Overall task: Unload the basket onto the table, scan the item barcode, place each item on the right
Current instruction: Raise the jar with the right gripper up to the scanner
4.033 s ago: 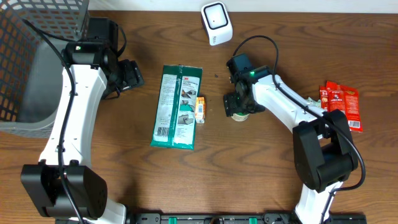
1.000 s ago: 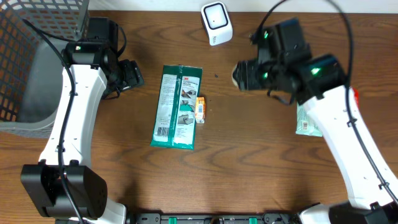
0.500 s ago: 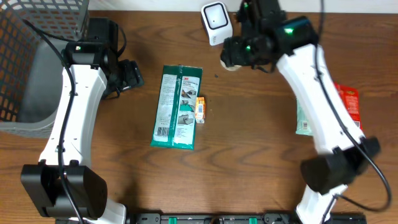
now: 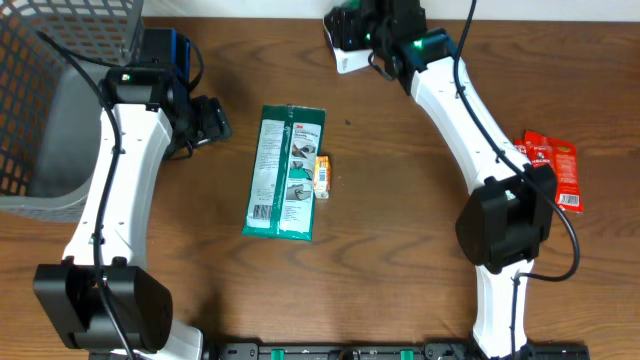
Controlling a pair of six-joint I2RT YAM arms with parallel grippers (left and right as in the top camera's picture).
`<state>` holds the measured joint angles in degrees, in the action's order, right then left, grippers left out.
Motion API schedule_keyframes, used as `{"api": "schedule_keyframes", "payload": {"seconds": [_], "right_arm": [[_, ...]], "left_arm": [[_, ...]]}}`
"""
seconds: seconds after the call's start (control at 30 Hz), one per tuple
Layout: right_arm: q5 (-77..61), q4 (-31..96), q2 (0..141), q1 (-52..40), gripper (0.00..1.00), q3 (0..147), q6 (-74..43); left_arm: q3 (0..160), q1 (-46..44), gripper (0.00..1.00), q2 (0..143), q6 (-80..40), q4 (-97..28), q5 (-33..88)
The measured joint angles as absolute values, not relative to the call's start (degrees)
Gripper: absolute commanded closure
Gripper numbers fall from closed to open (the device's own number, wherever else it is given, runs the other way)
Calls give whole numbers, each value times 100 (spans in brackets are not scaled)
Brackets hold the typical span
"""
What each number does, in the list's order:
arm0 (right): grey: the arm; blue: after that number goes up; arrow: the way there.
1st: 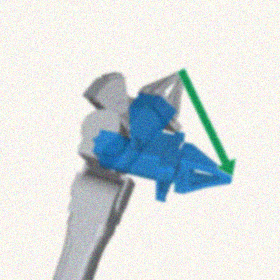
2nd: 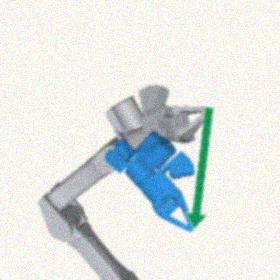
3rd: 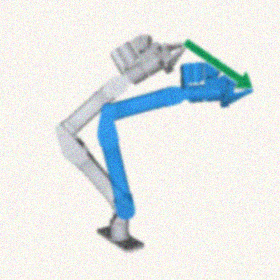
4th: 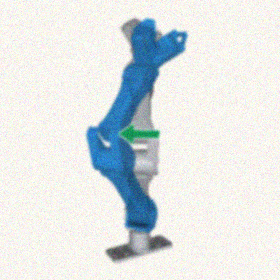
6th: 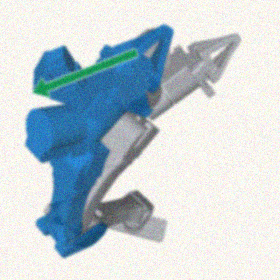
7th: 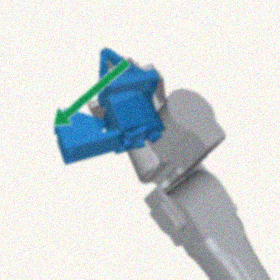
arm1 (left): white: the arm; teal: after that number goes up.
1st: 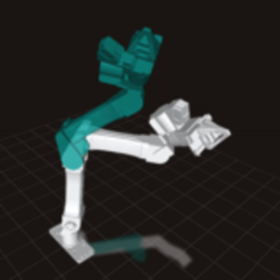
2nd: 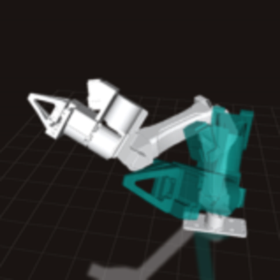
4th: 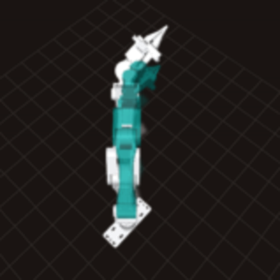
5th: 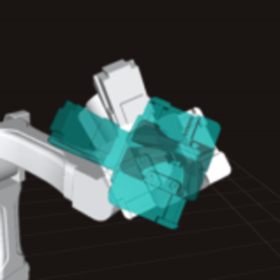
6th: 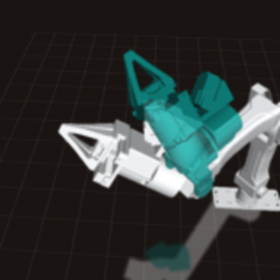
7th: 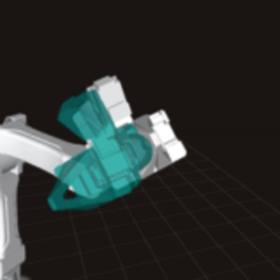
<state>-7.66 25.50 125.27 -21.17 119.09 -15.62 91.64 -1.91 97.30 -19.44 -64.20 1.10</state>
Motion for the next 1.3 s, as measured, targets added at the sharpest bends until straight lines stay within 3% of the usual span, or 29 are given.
{"api": "schedule_keyframes", "payload": {"seconds": [0.3, 0.5, 0.77, 0.93, 1.3], "right_arm": [[-539, 244, 13200, -2075, 75, 11920, -1990], [-340, -692, 13970, -2073, 75, 11920, -2132], [93, -1186, 14407, -2067, 77, 11917, -2198], [185, -1511, 14407, -1979, 84, 11917, -2261], [395, -1594, 14407, -1935, 89, 11917, -2571]], "left_arm": [[9164, -191, 15, 9730, -1942, -6420, 110], [9164, -191, 15, 9730, -1944, -6416, 110], [9164, -191, 15, 9730, -1944, -6416, 110], [9164, -191, 15, 9730, -1942, -6418, 110], [9164, -191, 15, 9730, -1944, -6416, 110]]}}
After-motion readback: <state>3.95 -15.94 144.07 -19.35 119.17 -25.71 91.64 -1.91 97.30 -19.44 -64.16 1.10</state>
